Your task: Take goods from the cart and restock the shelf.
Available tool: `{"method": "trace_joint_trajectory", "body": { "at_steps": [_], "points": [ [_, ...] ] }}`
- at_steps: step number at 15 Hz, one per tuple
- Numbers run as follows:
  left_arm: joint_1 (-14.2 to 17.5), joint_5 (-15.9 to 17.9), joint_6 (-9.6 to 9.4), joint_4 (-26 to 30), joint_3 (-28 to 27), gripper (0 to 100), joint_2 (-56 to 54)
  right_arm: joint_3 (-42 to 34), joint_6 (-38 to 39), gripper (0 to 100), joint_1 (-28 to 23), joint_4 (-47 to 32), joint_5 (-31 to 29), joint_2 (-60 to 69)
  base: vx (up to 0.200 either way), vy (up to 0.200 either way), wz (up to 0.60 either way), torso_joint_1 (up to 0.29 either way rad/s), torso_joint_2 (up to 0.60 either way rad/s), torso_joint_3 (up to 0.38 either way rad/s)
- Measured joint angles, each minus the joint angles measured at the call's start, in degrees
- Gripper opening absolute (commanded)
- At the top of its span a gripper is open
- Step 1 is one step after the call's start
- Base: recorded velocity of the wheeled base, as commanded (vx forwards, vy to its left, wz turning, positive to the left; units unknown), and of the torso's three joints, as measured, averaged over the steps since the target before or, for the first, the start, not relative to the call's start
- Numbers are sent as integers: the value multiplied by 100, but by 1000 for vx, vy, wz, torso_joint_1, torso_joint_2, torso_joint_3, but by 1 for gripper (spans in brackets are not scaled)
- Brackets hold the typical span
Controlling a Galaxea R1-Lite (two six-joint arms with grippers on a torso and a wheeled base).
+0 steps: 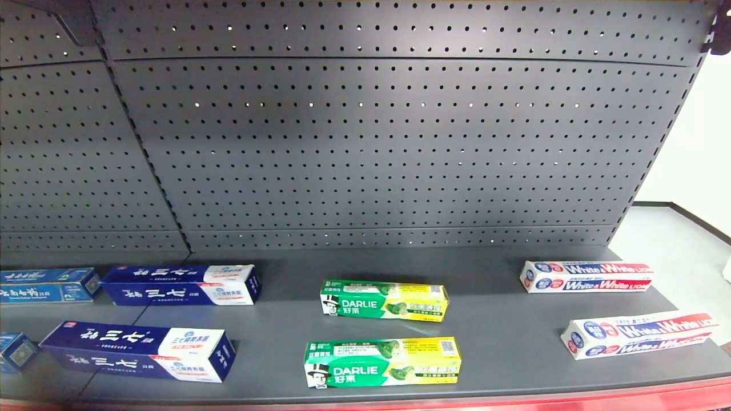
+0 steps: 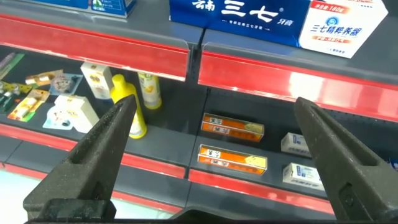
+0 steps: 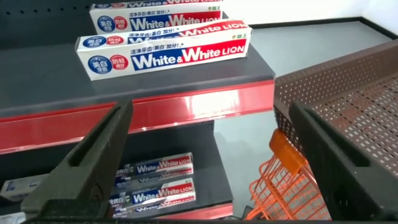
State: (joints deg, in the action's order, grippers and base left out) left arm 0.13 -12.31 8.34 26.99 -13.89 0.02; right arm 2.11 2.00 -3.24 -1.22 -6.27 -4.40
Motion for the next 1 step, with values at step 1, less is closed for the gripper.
{"method": "trace_joint_trajectory", "body": {
  "at_steps": [1],
  "points": [
    [0, 2, -2, 0, 0, 100, 0, 0, -4, 100, 0, 0, 9, 0, 0, 0, 0, 0, 0, 0]
  ]
}}
